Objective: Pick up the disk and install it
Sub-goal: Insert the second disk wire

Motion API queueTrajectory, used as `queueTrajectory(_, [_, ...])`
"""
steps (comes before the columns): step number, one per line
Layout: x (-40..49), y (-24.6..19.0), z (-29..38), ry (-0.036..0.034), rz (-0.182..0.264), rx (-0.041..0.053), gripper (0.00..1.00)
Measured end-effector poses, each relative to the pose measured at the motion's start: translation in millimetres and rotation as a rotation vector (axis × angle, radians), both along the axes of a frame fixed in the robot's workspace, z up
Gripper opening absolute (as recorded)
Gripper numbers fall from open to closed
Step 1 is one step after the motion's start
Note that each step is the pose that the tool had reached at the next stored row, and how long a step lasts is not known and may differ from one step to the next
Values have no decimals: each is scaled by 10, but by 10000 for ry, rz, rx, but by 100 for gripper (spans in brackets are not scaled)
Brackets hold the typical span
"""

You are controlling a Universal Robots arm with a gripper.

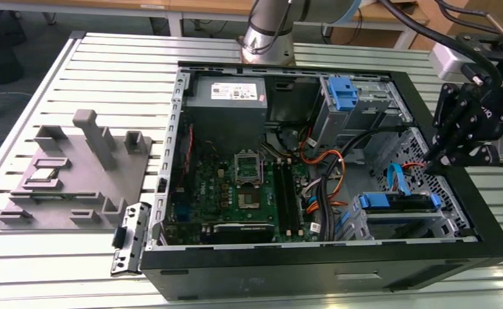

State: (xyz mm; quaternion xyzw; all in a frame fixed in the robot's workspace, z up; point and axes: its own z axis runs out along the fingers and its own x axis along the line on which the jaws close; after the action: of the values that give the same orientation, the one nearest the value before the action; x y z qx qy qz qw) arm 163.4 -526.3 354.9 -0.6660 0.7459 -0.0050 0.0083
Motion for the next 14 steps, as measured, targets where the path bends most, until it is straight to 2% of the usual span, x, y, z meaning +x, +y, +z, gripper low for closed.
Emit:
queueTrajectory(3, [52,0,-25,12,0,-29,24])
queueTrajectory(8, [53,0,-67,34,0,-117,24])
queueTrajectory(11, [31,0,-82,34,1,-184,24])
queueTrajectory(14, [-35,0,-89,35,0,-242,24])
